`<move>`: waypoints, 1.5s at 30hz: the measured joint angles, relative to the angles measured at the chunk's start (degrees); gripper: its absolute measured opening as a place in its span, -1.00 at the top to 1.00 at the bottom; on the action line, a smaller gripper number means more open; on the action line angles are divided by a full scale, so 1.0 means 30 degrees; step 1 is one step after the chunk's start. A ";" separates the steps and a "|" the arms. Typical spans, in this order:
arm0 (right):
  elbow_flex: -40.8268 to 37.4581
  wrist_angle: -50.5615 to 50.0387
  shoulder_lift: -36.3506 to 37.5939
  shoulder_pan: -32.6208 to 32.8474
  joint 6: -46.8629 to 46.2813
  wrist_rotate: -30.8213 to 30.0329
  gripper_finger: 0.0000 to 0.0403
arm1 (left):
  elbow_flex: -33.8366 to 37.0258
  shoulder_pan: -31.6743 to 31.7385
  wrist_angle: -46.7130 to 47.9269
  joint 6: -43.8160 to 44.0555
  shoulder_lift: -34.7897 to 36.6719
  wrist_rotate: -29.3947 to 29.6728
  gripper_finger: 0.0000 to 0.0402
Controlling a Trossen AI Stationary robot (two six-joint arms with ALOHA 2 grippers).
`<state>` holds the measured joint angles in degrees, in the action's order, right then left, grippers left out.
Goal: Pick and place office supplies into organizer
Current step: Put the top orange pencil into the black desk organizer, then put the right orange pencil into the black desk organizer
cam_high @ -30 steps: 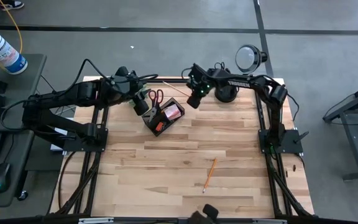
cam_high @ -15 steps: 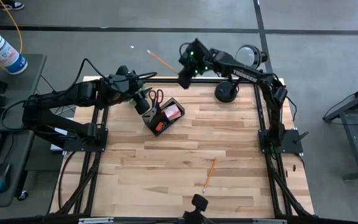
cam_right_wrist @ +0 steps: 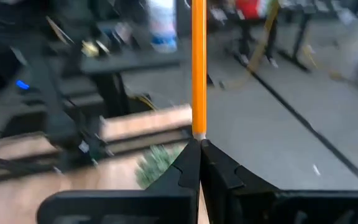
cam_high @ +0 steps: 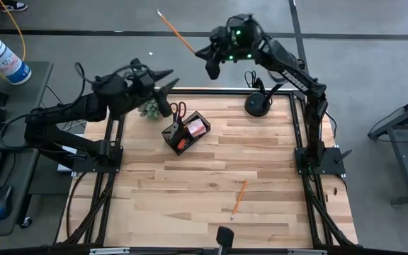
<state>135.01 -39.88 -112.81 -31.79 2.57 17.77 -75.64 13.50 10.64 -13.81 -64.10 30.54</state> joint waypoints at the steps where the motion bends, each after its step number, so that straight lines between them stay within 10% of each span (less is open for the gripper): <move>1: -0.0011 0.0462 0.0141 0.0076 -0.0088 0.0482 1.00 | 0.0000 0.0007 -0.0821 -0.0361 0.0069 0.0205 0.31; 12: -0.0755 0.2006 0.1477 0.1854 0.1015 0.3335 1.00 | -0.0015 0.0015 -0.7789 -0.2965 0.0344 0.0703 0.31; 40: -0.0740 0.2682 0.1485 0.3676 0.1755 0.2138 1.00 | -0.0015 0.0000 -0.7063 -0.1457 0.0344 -0.1542 0.32; 45: -0.0740 0.2674 0.1485 0.3751 0.1799 0.2174 1.00 | -0.0015 0.0000 -0.7043 -0.2037 0.0344 -0.1624 0.59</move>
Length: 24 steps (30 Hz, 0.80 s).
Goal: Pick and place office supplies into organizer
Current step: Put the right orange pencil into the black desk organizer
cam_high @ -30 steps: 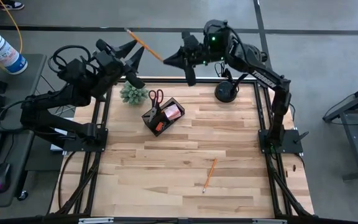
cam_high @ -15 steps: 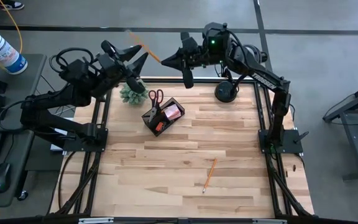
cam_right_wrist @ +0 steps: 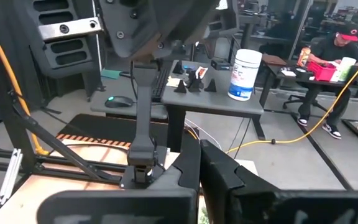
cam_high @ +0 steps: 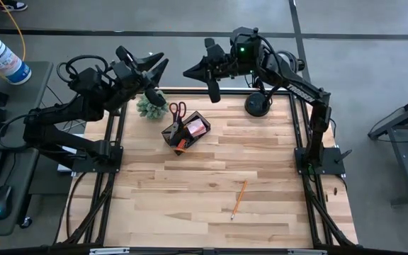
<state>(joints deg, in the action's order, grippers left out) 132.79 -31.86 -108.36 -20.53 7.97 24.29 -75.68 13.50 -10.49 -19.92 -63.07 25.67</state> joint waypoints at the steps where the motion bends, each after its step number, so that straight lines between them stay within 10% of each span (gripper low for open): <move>1: 0.0000 -0.0017 0.0000 0.0000 0.0000 0.0012 1.00 | 0.0000 0.0000 0.0023 -0.0211 0.0000 -0.0267 0.70; 4: 0.0000 -0.0179 0.0000 -0.0012 0.0012 0.0070 1.00 | 0.0000 0.0000 0.0190 -0.0764 0.0000 -0.1007 0.95; 24: 0.0000 -0.0153 0.0007 -0.0022 0.0328 0.0095 1.00 | 0.0000 0.0000 0.0556 -0.0781 -0.0007 -0.1506 1.00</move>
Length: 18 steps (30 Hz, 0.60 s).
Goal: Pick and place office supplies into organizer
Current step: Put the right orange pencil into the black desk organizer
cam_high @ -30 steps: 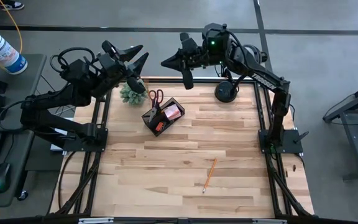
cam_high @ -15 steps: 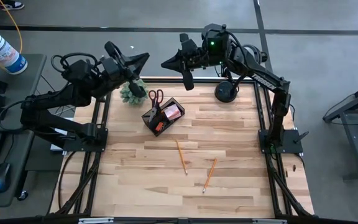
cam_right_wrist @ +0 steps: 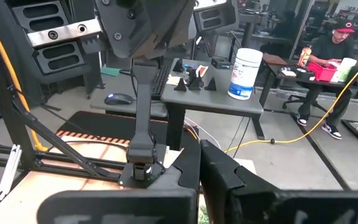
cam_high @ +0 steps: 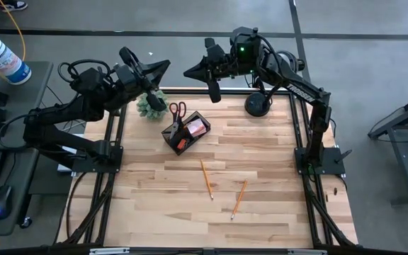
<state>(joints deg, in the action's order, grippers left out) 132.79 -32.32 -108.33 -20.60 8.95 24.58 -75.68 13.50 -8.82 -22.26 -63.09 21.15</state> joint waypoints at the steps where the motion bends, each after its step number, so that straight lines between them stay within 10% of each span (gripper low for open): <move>1: 0.0000 -0.0001 0.0000 0.0000 0.0001 0.0006 1.00 | 0.0000 0.0000 -0.0006 0.0000 0.0000 0.0000 1.00; 9: 0.0007 -0.1446 0.0007 0.0000 -0.0481 0.1905 1.00 | 0.0000 0.0000 0.1087 0.0376 0.0036 -0.3105 0.96; 18: -0.2648 -0.8919 0.0036 0.1008 0.2750 0.1278 0.92 | 0.0038 -0.0888 1.2905 0.5914 -0.0812 -0.3924 0.74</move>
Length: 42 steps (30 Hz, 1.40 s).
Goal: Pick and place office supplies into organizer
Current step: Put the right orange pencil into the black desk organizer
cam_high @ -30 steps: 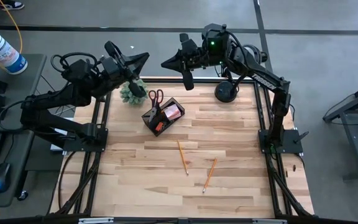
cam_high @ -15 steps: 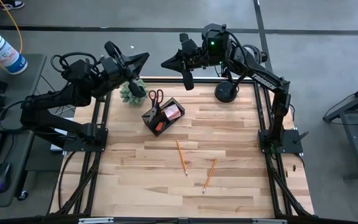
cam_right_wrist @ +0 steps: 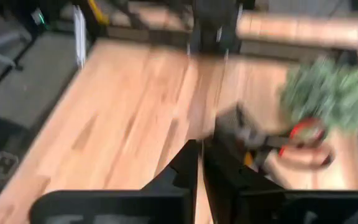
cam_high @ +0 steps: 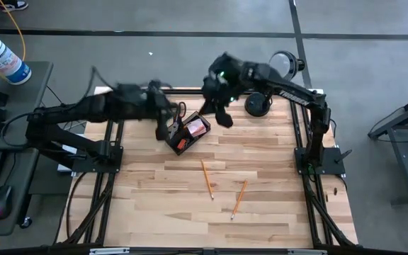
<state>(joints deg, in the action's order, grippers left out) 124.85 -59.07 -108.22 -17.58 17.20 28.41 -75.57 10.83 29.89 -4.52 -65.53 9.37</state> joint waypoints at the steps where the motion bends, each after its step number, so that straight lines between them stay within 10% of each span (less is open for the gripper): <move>1: -0.0801 0.0015 0.0000 0.0103 0.0006 -0.0311 0.90 | 0.0006 -0.0242 0.1020 0.0615 -0.0259 0.0041 0.72; 11: -0.9449 0.1433 -0.0029 0.1405 -0.5777 -0.2672 0.67 | -0.0023 -0.3643 0.5374 0.0674 -0.2947 0.0930 0.71; 22: -1.4004 0.4013 -0.0044 0.4598 -1.8715 -0.8360 0.70 | 0.0660 -0.6437 1.2014 -0.1605 -0.1927 0.3614 0.72; 42: -1.4175 -0.0992 -0.0044 0.9016 -3.0756 -0.9811 0.73 | 0.9645 -0.7993 0.3460 -0.0710 0.6003 0.2066 0.72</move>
<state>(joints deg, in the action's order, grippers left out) 82.32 -62.05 -108.36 9.47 -75.07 -1.02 -46.63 -13.15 40.27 -6.65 -47.52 15.57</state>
